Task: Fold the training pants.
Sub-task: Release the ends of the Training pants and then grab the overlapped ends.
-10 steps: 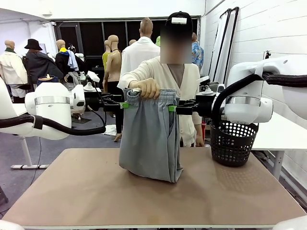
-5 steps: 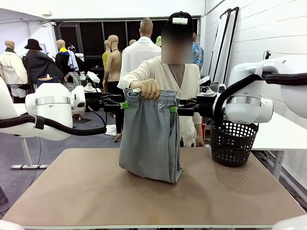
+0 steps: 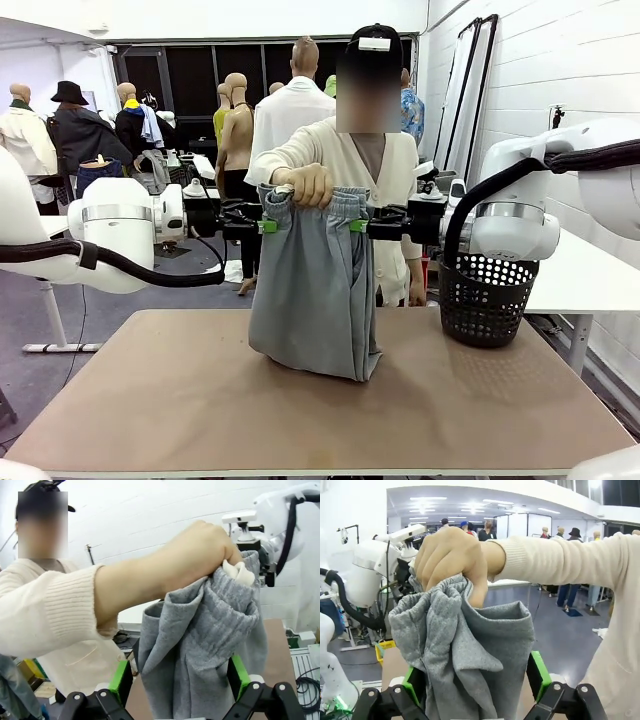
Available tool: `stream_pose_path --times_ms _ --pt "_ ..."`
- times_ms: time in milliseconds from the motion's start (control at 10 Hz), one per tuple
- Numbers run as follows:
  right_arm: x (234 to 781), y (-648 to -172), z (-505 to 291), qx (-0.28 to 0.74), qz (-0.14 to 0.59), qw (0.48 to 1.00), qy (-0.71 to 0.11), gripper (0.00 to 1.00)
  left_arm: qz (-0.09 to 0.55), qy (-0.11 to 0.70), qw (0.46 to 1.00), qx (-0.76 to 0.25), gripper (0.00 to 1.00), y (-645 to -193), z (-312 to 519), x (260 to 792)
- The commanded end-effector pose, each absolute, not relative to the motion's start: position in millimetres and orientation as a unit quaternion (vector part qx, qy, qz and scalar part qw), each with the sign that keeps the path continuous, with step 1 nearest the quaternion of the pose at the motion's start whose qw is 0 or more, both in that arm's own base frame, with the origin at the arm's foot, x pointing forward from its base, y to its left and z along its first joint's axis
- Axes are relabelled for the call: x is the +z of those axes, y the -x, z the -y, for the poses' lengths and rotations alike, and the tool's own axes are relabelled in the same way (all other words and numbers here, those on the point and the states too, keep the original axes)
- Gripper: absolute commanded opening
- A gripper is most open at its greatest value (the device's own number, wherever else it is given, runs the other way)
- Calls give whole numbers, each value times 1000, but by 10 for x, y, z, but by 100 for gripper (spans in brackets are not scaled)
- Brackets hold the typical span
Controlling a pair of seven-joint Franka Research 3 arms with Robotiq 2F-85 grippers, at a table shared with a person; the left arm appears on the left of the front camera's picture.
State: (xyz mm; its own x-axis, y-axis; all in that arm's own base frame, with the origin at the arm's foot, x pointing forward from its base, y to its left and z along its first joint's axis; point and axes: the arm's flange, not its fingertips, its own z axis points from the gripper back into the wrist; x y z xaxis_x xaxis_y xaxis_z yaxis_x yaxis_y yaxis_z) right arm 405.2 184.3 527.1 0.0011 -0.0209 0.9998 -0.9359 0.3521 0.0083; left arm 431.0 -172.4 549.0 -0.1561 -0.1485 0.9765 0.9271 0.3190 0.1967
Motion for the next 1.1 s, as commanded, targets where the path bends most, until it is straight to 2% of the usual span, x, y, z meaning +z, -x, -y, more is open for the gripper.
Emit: stream_pose_path --times_ms 0,200,500,1000 --pt "5291 -4146 -1857 410 582 568 -413 100 571 355 525 -522 100 -4503 1648 5530" --pt "5281 -4174 -1874 421 574 568 -413 100 556 390 502 -536 100 -4628 1629 5567" --pt "5248 -4221 -1828 458 526 561 -446 100 540 427 483 -541 100 -4688 1648 5575" --pt "5231 -4269 -1775 477 493 549 -478 100 476 447 498 -571 100 -4641 1702 5482"
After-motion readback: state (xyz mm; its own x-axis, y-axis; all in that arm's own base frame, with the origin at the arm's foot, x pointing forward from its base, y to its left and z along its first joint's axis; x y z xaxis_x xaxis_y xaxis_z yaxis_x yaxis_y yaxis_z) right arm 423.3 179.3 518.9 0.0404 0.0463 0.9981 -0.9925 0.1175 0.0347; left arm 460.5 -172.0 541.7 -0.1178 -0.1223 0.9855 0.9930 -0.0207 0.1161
